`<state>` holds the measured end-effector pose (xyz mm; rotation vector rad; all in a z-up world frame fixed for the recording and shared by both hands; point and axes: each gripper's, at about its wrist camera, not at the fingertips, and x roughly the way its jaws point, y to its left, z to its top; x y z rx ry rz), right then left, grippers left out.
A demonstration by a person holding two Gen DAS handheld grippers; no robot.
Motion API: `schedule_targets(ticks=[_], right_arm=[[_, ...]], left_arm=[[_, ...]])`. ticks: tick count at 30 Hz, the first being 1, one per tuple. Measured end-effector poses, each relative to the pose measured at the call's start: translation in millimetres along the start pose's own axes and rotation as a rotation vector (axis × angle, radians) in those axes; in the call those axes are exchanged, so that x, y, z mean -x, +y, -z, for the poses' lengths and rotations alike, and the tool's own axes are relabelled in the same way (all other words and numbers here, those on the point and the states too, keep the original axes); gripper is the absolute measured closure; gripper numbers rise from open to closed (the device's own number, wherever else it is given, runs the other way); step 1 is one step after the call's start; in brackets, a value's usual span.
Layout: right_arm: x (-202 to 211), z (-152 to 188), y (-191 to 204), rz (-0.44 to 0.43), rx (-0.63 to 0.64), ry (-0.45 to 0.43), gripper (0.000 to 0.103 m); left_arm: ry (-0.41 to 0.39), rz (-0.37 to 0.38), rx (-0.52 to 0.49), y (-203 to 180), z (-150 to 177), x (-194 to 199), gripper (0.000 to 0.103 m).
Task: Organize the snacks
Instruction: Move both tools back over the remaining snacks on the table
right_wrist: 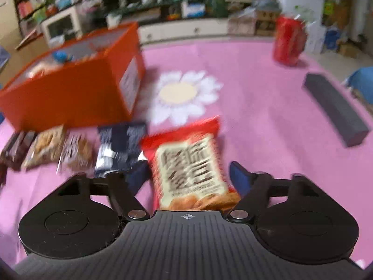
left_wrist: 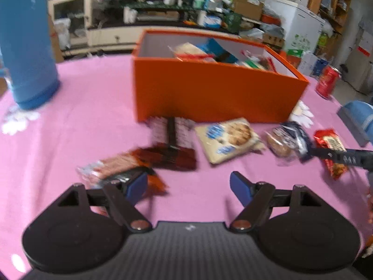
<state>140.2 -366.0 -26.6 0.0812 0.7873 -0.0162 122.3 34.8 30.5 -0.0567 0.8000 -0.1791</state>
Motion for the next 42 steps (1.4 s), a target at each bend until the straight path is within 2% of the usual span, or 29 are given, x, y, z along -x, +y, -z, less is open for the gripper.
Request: schedule_targets(ticks=[2,6,8,9,10,11,14,15,18,21,22,27,28,30,34,40,42], right_arm=[[2.6,5.6,11.5,0.029,0.09,-0.006,0.056],[22.6,23.7,25.1,-0.033,0.163,0.01,0.057],[33.2,34.7,32.5,-0.071,0.194,0.024,0.054],[37.8,39.3,35.9,-0.092,0.208,0.034,0.048],[40.3,41.2,37.9,-0.107,0.212,0.044,0.037],[42.7,41.9,38.6,-0.118,0.206,0.051,0.034],[56.3,36.7,26.9,-0.136,0.135,-0.006,0.03],[58.9,33.0,20.8,-0.14,0.098,-0.025,0.025],[59.9,26.1,3.0,-0.169,-0.02,-0.046,0.023],[53.4,25.0,-4.1,-0.182,-0.068,-0.017,0.023],[51.8,25.2,-4.5,-0.181,-0.071,-0.012,0.023],[49.1,22.2,-3.7,-0.185,-0.071,-0.009,0.023],[48.0,21.3,-4.6,-0.188,-0.074,-0.01,0.023],[49.7,21.1,-5.7,-0.199,-0.085,-0.016,0.022],[51.4,20.5,-8.1,-0.207,-0.102,-0.017,0.02],[47.1,22.2,-0.7,-0.225,-0.082,0.019,0.019],[45.5,24.7,4.2,-0.224,-0.058,0.034,0.019]], left_arm=[[-0.029,-0.051,0.01,15.6,-1.4,6.5,0.026],[-0.043,-0.154,0.02,53.2,1.7,14.2,0.026],[-0.03,-0.165,0.02,67.6,3.8,14.6,0.026],[-0.022,-0.16,0.01,71.7,4.3,14.1,0.026],[-0.016,-0.15,-0.008,74.8,4.2,13.1,0.026],[-0.01,-0.128,-0.042,75.7,2.5,10.6,0.026],[0.046,-0.019,-0.212,73.6,-7.0,-1.1,0.026],[0.054,0.005,-0.268,72.1,-8.6,-4.5,0.026],[0.137,0.131,-0.43,66.7,-14.2,-21.5,0.026],[0.168,0.14,-0.545,57.2,-18.7,-34.2,0.026],[0.176,0.145,-0.549,56.7,-20.4,-37.2,0.025],[0.198,0.16,-0.506,57.0,-17.9,-40.4,0.029],[0.203,0.158,-0.478,58.1,-15.7,-38.3,0.03],[0.22,0.161,-0.377,60.2,-10.9,-34.8,0.038],[0.209,0.079,-0.231,43.5,7.7,-20.8,0.038],[0.148,-0.022,-0.123,2.1,27.4,-12.7,0.036],[0.143,-0.05,-0.099,-1.4,27.2,-13.9,0.03]])
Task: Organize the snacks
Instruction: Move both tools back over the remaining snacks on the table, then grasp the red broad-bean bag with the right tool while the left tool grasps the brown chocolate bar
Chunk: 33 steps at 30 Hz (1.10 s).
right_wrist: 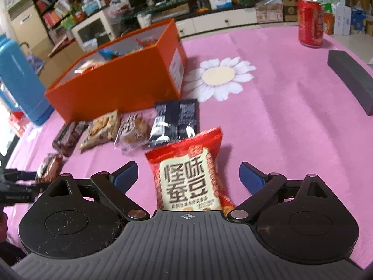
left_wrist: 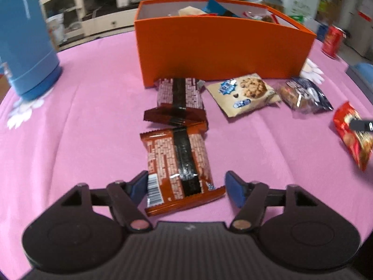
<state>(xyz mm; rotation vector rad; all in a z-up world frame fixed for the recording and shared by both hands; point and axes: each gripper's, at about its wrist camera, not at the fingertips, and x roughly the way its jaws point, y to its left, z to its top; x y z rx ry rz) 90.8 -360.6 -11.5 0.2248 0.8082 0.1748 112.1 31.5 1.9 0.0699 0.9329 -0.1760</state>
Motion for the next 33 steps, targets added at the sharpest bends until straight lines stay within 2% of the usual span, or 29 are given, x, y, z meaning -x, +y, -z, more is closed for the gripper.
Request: schedule_targets(ticks=[5,10,19,33], right_arm=[[-8.3,4.4,7.5,0.033,0.059,0.036,0.018],[-17.5,5.8,14.6,0.053,0.102,0.054,0.013],[-31.0,10.8,34.5,0.129,0.248,0.059,0.009],[-32.3,13.0,29.7,0.127,0.251,0.013,0.009]], left_arm=[[-0.028,-0.047,-0.008,-3.2,-3.0,-4.4,0.026],[-0.034,-0.021,0.048,9.2,-4.7,-9.0,0.021],[-0.046,-0.028,0.035,9.6,-5.4,-12.3,0.018],[-0.073,-0.03,0.031,7.1,-3.7,-14.9,0.013]])
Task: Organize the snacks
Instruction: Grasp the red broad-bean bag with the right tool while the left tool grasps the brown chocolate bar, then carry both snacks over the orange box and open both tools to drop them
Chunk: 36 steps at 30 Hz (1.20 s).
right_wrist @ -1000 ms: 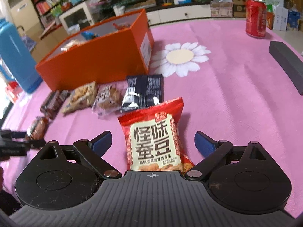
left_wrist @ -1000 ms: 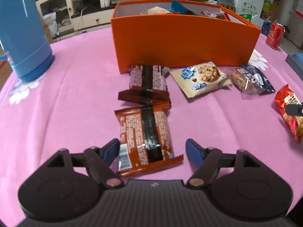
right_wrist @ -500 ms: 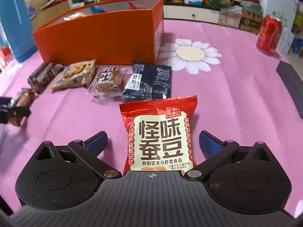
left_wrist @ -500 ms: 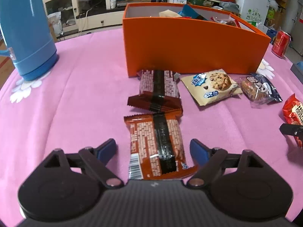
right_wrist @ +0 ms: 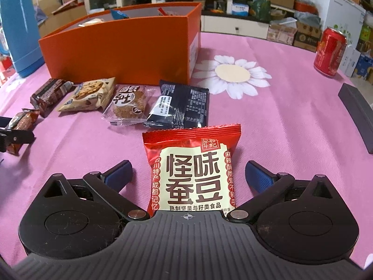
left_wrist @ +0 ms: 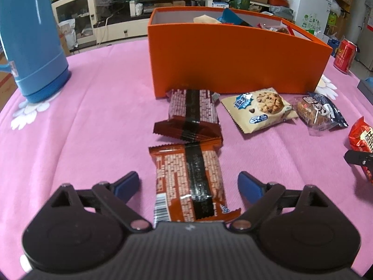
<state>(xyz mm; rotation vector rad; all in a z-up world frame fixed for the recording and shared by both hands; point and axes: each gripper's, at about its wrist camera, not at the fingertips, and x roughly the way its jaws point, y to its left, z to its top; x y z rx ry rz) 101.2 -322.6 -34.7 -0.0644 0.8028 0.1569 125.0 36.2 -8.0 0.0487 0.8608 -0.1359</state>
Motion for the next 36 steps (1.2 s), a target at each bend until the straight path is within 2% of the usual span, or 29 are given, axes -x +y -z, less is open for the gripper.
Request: schedule_targets(ticks=[3,6,9,12,21,22,23,24,25,26,27,31,36], right_arm=[[2.9,0.6,-2.8,-0.002,-0.008,0.024,0.01],[10.8,3.6,-4.0,-0.004,0.004,0.007,0.015],[11.9,4.1,-6.3,0.018,0.01,0.008,0.015],[7.9,2.0,-11.6,0.003,-0.028,0.005,0.015],[4.6,1.2,-5.2,0.009,-0.002,-0.005,0.016],[5.5,1.9,-5.2,0.009,-0.002,-0.005,0.02],[6.8,2.1,-5.0,0.007,0.002,-0.006,0.024],[9.1,2.5,-4.9,0.004,0.006,-0.01,0.04],[12.5,2.3,-4.4,-0.004,0.013,-0.016,0.062],[15.4,1.8,-3.1,-0.007,0.022,-0.018,0.063],[16.5,2.2,-1.6,-0.004,0.03,-0.014,0.064],[25.3,5.0,2.0,-0.022,0.038,-0.002,0.065],[51.9,2.9,3.2,-0.06,0.007,-0.073,0.065]], left_arm=[[0.004,0.003,-0.002,0.5,-0.4,-0.1,0.013],[0.003,0.005,-0.003,0.3,-0.2,-0.2,0.013],[0.004,0.0,0.003,-0.1,-1.9,-1.5,0.013],[0.003,-0.008,0.011,-1.4,-3.1,-2.9,0.013],[0.006,-0.011,0.012,-2.7,-3.5,-3.4,0.015],[0.004,-0.007,0.01,-2.7,-3.5,-2.9,0.016],[-0.001,-0.006,0.002,-3.7,-3.6,-1.7,0.024],[-0.006,-0.001,-0.011,-5.3,-4.1,0.0,0.034],[-0.004,0.006,-0.019,-7.0,-5.0,1.9,0.04],[0.001,0.018,-0.018,-7.5,-5.4,3.6,0.051],[0.007,0.021,-0.017,-7.9,-5.5,5.4,0.055],[0.041,0.08,0.048,-2.0,-3.6,18.3,0.055],[-0.041,0.1,0.091,3.1,-7.2,54.1,0.055]])
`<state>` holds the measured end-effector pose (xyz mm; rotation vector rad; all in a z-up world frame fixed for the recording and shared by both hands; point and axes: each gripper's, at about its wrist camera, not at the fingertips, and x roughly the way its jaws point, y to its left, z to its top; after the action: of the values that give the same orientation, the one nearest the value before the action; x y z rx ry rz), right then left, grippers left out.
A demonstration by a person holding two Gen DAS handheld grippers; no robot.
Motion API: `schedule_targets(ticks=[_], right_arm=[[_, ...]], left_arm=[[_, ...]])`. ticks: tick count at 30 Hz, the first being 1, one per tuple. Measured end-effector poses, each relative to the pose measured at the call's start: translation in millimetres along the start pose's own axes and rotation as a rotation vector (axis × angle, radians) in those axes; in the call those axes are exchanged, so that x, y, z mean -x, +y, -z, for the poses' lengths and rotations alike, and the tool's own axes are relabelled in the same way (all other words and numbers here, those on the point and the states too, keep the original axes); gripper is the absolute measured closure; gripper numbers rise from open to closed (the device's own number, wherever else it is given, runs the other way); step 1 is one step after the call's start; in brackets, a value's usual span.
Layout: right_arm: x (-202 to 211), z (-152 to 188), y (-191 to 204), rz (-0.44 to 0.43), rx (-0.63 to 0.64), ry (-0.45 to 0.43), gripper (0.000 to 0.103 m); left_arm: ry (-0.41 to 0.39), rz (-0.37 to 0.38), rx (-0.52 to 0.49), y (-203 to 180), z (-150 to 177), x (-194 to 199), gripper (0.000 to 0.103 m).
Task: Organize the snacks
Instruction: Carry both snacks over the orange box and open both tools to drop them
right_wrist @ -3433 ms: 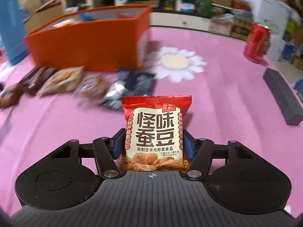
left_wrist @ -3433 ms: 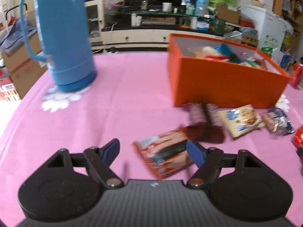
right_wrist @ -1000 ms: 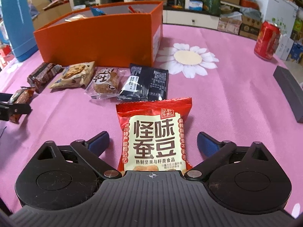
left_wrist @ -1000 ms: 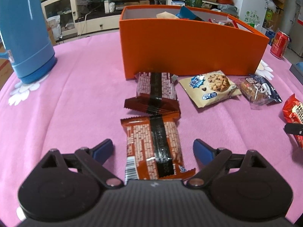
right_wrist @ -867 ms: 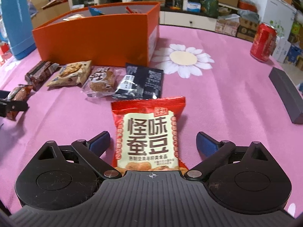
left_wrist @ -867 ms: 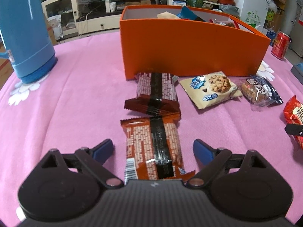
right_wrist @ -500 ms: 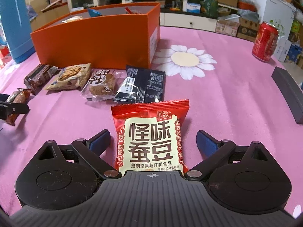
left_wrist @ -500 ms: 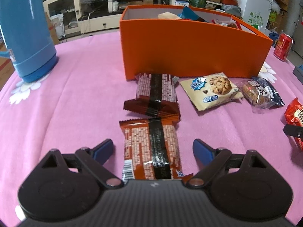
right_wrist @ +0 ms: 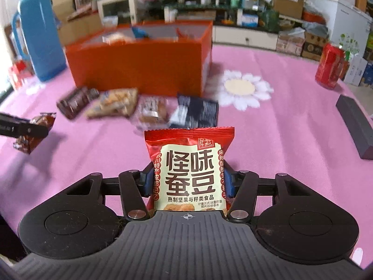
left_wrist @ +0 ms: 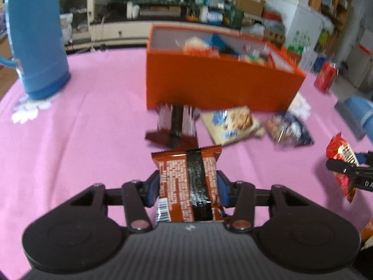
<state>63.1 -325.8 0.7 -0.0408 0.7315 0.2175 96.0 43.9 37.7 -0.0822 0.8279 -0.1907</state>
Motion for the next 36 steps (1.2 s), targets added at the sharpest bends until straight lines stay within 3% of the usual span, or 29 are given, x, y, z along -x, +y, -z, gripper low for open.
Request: schedule_targets(ticks=[6,14,19,23,29,32,36], right_arm=[[17.6,-17.6,3.7,-0.055,-0.085,-0.079,0.065],[11.7,-42.7,27.9,-0.124,-0.176,-0.14,0.065],[1.4,-74.6,28.8,-0.183,-0.21,-0.158,0.065],[-4.4,-135.2,36.1,-0.155,-0.118,-0.236,0.065],[-55.8,-209.4,39.1,-0.134,-0.081,-0.286,0.065],[-89.4,-220.0,37.4,-0.123,-0.084,-0.286,0.065],[-133.3,-223.1,26.9,-0.139,-0.186,-0.226,0.065]], left_arm=[[-0.062,0.026,0.027,-14.2,-15.4,11.4,0.055],[-0.102,0.038,0.012,-27.3,-38.1,12.9,0.055],[-0.185,0.043,0.026,-21.3,-96.2,14.0,0.056],[-0.27,0.058,0.068,-18.0,-140.8,3.5,0.056],[-0.271,0.061,0.146,-8.4,-197.6,-57.7,0.056],[-0.236,0.041,0.199,8.3,-206.3,-87.9,0.056],[-0.212,0.041,0.234,25.4,-209.4,-107.3,0.056]])
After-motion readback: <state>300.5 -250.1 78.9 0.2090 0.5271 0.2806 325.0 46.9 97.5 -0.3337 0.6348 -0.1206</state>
